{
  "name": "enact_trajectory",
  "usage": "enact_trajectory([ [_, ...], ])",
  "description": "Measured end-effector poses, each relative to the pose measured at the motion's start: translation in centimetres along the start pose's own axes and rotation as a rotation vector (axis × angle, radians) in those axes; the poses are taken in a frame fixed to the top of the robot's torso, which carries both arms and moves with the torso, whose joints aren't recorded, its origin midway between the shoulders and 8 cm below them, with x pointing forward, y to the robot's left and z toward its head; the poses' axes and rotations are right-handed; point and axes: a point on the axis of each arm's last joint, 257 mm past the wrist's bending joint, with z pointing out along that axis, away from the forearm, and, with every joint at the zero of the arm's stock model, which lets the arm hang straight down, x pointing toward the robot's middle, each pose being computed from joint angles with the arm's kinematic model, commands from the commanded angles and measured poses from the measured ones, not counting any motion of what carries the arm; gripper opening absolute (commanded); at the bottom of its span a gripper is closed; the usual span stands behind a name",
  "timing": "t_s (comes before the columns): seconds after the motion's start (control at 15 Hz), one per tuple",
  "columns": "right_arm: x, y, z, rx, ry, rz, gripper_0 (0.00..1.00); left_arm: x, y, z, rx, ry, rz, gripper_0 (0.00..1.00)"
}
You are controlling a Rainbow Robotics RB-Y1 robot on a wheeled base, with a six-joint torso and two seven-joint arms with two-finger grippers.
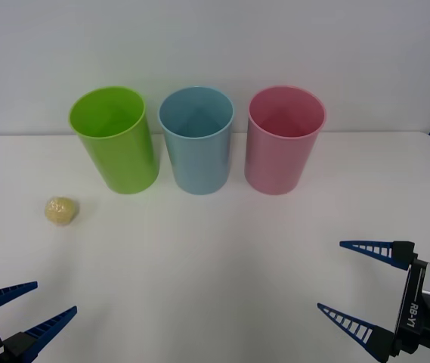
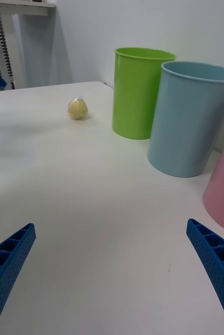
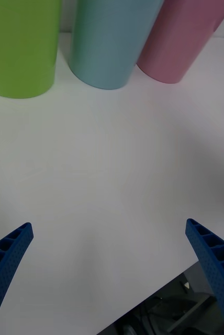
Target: Put cans in the blue bin and PET bottles in the pink bin and trash in the green bin.
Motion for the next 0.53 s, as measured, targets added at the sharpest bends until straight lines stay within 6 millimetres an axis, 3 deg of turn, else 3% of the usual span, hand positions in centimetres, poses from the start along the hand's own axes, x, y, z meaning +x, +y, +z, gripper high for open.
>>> enact_trajectory([
  [0.53, 0.0, 0.0, 0.0, 0.0, 0.0, 0.0, 1.0, 0.0, 0.0, 0.0, 0.0, 0.0, 0.0, 1.0],
])
